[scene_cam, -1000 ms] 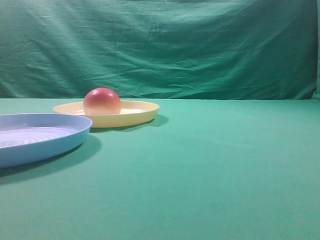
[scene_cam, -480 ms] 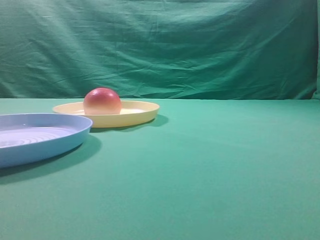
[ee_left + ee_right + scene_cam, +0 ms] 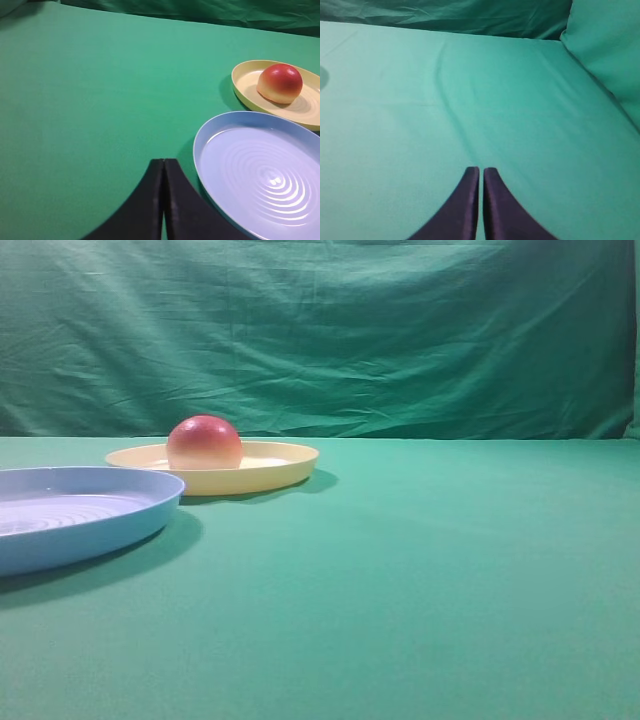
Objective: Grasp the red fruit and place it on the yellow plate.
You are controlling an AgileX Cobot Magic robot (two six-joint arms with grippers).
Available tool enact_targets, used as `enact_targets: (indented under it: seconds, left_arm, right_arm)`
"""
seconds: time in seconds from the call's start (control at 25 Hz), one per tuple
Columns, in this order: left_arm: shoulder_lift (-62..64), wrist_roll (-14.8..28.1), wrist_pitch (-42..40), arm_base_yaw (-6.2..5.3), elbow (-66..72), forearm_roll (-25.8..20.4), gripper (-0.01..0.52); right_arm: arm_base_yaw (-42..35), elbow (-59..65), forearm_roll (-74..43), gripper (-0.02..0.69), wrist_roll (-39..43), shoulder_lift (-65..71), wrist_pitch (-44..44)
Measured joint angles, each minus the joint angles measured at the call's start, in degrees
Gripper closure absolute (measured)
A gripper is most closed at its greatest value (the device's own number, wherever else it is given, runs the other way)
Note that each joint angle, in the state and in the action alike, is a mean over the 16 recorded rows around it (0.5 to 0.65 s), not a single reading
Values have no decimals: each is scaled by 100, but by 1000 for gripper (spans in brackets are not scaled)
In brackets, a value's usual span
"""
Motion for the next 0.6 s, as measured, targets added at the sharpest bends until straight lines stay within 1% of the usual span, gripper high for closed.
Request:
enact_targets:
  seconds: [0.6]
  left_arm:
    - [0,0,0,0,0,0,514]
  right_arm:
    - [0,0,0,665,0,0,0]
